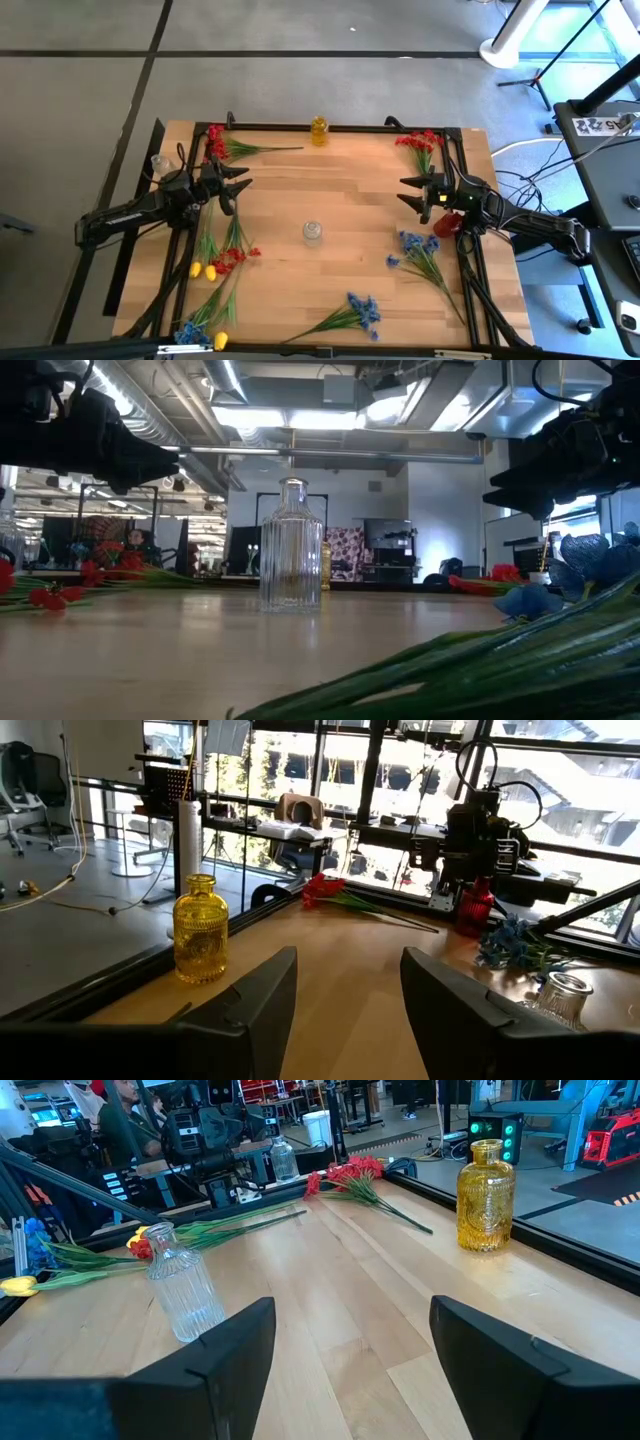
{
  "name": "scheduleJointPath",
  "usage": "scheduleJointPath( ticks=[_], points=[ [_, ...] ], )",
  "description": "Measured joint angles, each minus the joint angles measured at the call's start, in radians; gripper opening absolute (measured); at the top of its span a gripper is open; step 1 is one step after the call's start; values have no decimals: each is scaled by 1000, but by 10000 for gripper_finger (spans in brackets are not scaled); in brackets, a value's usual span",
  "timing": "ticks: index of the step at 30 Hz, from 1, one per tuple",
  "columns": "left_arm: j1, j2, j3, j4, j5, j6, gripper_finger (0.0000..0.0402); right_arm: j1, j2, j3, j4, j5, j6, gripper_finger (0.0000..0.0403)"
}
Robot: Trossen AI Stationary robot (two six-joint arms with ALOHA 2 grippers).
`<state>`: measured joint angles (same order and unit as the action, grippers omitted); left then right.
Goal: Sort flowers into vase by color
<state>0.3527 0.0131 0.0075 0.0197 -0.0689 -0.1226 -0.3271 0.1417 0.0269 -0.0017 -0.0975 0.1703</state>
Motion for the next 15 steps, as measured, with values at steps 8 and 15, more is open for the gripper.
scheduleJointPath(
  ticks=[8,15],
  points=[
    [0,0,0,0,0,0,176,-29,0,0,2,2,0,264],
    [0,0,0,0,0,0,176,-27,0,-1,8,7,0,264]
  ],
)
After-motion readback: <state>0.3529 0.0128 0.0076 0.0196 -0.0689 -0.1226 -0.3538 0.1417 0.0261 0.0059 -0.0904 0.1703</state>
